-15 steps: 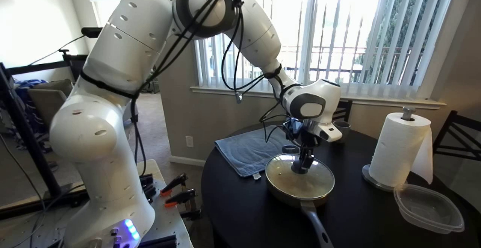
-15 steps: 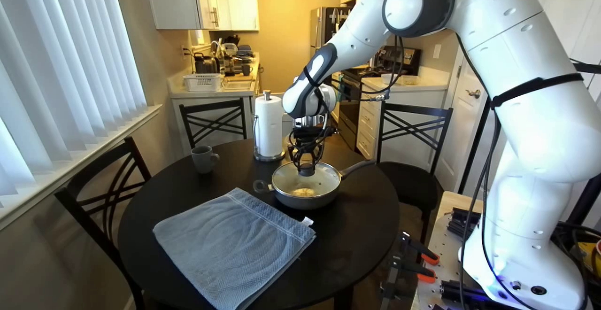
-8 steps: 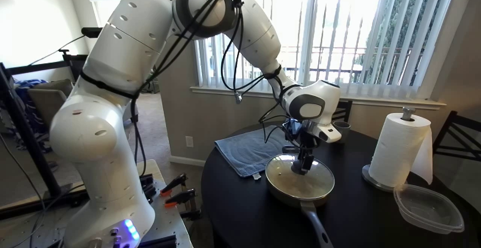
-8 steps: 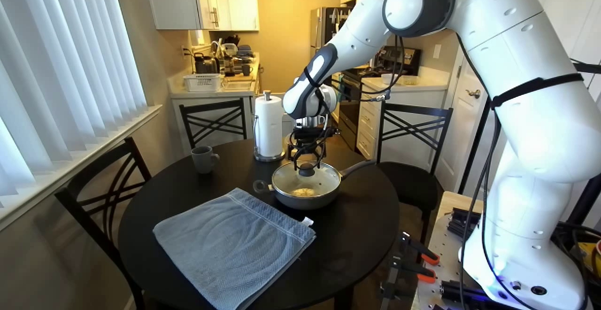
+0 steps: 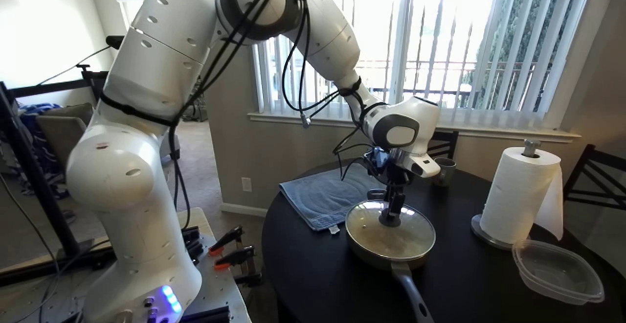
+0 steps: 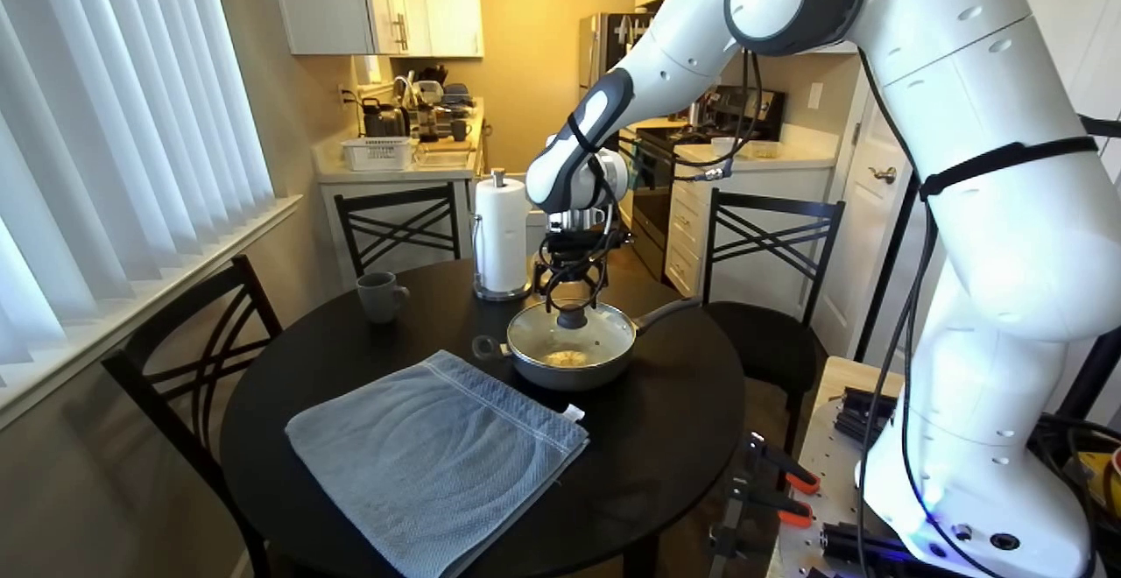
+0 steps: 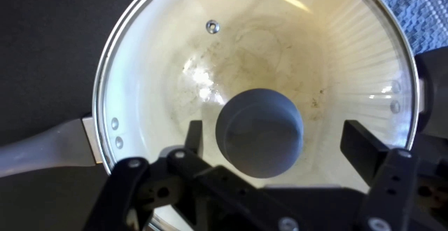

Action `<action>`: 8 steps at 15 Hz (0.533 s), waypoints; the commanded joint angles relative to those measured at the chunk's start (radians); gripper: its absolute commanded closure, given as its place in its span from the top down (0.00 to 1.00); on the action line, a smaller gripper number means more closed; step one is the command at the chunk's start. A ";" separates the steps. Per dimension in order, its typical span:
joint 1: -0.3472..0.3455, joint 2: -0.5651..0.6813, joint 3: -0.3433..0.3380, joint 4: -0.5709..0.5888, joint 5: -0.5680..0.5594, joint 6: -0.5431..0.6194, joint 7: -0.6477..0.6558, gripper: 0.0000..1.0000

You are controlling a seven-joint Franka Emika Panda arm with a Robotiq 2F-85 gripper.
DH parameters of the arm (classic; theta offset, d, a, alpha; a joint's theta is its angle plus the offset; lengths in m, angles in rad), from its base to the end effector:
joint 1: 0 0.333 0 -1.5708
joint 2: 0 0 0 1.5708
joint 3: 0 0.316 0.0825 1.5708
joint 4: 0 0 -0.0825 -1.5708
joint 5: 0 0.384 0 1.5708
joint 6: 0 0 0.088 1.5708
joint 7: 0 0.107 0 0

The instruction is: Pick up the clear lid and put it on the gray pan

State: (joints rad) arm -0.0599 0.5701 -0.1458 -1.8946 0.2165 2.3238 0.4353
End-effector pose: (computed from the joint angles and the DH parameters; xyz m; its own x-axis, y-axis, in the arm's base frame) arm 0.6063 -0.1195 0.1919 0.7016 -0.6974 -0.1459 -0.7046 -0.7096 0.0035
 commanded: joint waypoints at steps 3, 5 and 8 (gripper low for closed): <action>0.009 -0.029 -0.007 -0.023 -0.020 -0.005 0.015 1.00; 0.011 -0.046 -0.011 -0.035 -0.031 -0.010 0.021 1.00; 0.011 -0.051 -0.012 -0.040 -0.032 -0.011 0.022 1.00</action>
State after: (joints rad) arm -0.0438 0.5188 -0.1625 -1.9364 0.1881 2.3139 0.4552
